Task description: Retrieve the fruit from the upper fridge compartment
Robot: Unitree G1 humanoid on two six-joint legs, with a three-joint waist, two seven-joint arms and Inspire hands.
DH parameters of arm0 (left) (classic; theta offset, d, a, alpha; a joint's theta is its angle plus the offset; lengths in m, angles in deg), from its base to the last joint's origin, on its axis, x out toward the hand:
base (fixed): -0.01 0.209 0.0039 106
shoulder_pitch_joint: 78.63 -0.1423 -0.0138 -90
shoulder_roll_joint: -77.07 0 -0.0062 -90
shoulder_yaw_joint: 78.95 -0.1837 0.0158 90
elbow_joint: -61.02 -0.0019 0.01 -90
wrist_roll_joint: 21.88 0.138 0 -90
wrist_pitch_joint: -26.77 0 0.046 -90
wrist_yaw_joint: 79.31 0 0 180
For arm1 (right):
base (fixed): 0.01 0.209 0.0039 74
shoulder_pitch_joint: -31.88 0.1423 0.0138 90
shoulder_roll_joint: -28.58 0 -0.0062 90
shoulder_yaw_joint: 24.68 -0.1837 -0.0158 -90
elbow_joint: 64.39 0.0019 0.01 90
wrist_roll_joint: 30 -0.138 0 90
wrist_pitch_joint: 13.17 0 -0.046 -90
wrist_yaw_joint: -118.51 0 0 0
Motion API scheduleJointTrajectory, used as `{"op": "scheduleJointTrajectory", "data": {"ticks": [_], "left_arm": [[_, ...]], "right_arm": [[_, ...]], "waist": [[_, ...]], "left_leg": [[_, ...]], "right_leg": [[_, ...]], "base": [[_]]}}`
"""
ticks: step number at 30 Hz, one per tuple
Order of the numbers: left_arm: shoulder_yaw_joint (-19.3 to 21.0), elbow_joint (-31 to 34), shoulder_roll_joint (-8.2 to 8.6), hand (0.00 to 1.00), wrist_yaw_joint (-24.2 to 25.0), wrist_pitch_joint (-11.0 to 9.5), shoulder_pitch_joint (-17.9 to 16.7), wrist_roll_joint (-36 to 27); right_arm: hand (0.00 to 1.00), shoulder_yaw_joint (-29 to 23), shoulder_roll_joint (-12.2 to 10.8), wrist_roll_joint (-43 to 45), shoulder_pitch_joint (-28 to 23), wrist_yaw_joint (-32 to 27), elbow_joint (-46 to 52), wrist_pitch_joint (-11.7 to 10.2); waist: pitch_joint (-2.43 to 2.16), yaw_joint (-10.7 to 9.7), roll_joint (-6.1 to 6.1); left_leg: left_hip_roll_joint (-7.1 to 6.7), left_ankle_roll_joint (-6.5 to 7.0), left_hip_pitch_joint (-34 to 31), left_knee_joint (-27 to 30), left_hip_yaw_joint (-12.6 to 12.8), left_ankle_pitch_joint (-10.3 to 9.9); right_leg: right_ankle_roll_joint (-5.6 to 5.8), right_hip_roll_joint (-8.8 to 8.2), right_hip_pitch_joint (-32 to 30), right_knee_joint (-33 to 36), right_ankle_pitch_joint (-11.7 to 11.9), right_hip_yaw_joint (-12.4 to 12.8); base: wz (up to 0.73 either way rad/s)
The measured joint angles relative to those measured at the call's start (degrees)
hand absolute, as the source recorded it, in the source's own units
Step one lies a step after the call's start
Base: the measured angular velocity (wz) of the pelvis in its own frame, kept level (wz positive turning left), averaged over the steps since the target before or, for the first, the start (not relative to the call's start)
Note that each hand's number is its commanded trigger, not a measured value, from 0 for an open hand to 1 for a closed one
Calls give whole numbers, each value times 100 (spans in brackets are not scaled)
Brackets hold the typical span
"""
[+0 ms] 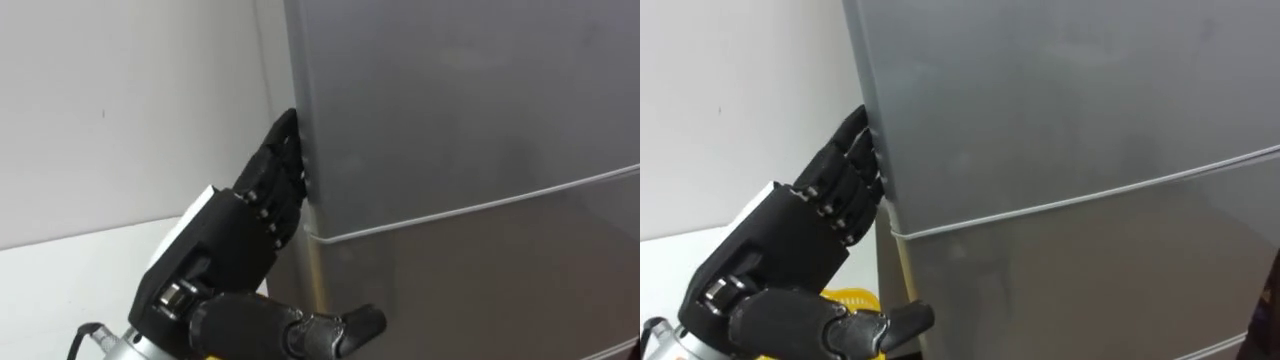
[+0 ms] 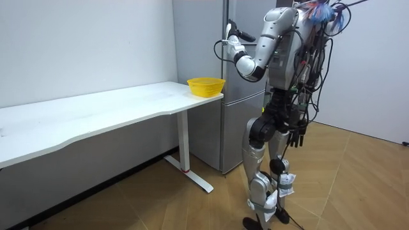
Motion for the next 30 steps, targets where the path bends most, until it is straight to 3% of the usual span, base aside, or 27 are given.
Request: {"op": "scheduleJointTrajectory", "data": {"ticks": [9, 10, 11, 12, 19, 24, 27, 28, 30], "left_arm": [[-25, 1, 0, 0, 3, 9, 1, -1], [-30, 1, 0, 14, 3, 9, 3, -1], [-41, 5, 1, 51, 3, 9, 10, -4], [-53, 9, 3, 100, 6, 9, 19, -4], [150, 26, 83, 100, -62, 1, 20, -5], [143, -5, 42, 100, -89, -31, 18, -469], [135, -16, 40, 51, -92, -44, 19, -629], [128, -14, 40, 0, -90, -48, 21, -660], [2, -11, 34, 0, 16, -59, 33, -818]], "right_arm": [[0, 0, 1, -1, 5, -4, -11, 5], [0, -1, 1, 0, 13, -5, -11, 9], [0, -8, 1, 0, 29, -8, -13, 10], [0, -13, 1, 5, 40, -14, -14, 8], [0, -19, 2, 73, 61, -16, -15, 8], [0, -3, 25, 133, 45, -2, 14, 5], [0, -7, 25, 133, 36, -5, 57, 3], [0, -7, 25, 133, 37, -4, 65, 3], [0, -7, 26, 133, 35, -4, 129, 0]], "waist": [[24, -6, -37], [29, -7, -44], [39, -9, -59], [49, -11, -74], [47, 1, -70], [27, 1, -51], [31, -6, -51], [30, -9, -50], [37, -40, -38]], "left_leg": [[0, 4, -5, -3, 1, 3], [0, 4, -8, -2, 1, 3], [-1, 4, -11, -3, 1, 3], [-2, 4, -17, -3, 1, 3], [-8, 5, -129, 1, 0, 3], [-17, 5, -135, -4, 0, 3], [-23, 6, -140, -6, 0, 3], [-23, 6, -139, -6, 0, 3], [-24, 6, -137, -6, 0, 3]], "right_leg": [[-3, 0, -5, 1, 2, 4], [-3, 0, -6, 0, 2, 4], [-2, 0, -10, -5, 2, 7], [-2, 0, -13, -10, 2, 7], [7, -1, -118, -12, 7, 38], [25, -14, -101, -6, 20, 33], [32, -19, -89, -3, 24, 62], [32, -20, -86, -2, 24, 68], [32, -17, -63, 0, 24, 98]], "base": [[0], [0], [0], [0], [0], [1], [6], [0], [-4]]}}
